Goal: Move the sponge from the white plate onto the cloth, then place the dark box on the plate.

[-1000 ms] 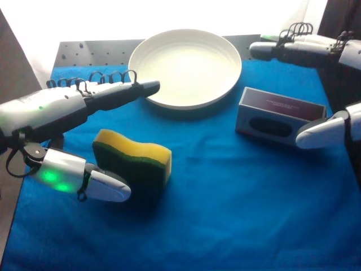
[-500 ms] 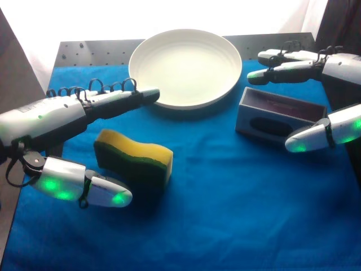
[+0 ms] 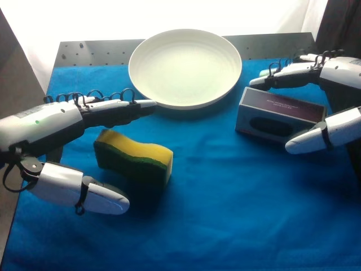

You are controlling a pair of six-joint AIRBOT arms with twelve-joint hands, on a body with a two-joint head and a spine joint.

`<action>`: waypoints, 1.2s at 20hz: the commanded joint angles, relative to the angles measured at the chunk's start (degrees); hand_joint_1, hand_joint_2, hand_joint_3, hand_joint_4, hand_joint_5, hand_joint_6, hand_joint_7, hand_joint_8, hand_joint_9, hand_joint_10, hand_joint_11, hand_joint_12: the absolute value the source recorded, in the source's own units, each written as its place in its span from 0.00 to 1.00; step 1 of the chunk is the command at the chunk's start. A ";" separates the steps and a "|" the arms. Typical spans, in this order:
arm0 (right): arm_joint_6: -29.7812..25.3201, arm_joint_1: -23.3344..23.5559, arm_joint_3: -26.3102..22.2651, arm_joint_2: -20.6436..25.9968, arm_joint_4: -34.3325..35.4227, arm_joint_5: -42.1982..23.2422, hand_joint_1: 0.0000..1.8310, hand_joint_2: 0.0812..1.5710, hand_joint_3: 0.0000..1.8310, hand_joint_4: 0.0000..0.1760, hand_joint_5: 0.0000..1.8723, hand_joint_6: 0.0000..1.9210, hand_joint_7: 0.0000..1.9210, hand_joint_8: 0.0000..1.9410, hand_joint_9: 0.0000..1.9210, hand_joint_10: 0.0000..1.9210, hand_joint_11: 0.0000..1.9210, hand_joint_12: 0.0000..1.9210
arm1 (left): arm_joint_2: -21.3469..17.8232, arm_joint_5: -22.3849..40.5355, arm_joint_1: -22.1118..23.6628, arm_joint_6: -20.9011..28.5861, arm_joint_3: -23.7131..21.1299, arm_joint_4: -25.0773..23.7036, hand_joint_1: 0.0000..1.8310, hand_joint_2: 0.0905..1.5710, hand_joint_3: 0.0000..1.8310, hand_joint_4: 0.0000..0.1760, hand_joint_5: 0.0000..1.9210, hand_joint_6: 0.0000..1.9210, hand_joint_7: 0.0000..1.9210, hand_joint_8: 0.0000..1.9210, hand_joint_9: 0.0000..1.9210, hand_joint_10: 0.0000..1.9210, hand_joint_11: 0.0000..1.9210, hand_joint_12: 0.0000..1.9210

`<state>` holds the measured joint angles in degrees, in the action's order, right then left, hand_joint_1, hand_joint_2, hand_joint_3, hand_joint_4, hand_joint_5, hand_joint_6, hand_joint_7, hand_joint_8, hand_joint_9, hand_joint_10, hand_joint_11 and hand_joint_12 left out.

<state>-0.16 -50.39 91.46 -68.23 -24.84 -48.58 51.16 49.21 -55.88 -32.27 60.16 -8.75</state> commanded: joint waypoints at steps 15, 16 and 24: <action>-0.28 7.71 -0.09 1.97 -0.01 -12.51 0.61 0.71 0.00 0.00 0.49 0.58 0.41 0.75 0.42 0.86 0.39 0.92 | 0.35 8.34 -2.28 0.35 -0.49 3.92 0.43 0.49 0.00 0.74 0.18 0.00 0.20 0.00 0.21 0.00 0.00 0.71; -0.28 9.03 1.21 1.87 -0.12 -12.00 0.61 0.71 0.00 0.00 0.49 0.58 0.42 0.76 0.45 0.89 0.44 0.96 | 0.38 8.34 -2.30 0.35 -0.47 4.06 0.41 0.49 0.00 0.71 0.18 0.00 0.20 0.00 0.21 0.00 0.00 0.70; -0.30 23.93 14.26 -11.51 -9.75 3.15 0.61 0.73 0.00 0.00 0.46 0.63 0.44 0.80 0.47 0.87 0.41 0.95 | 0.54 7.60 -2.23 0.34 0.14 3.63 0.43 0.49 0.00 0.75 0.18 0.00 0.19 0.00 0.20 0.00 0.00 0.66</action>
<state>-0.14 -26.35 106.76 -81.08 -37.58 -41.56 51.33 50.89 -58.74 -32.16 60.29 -6.26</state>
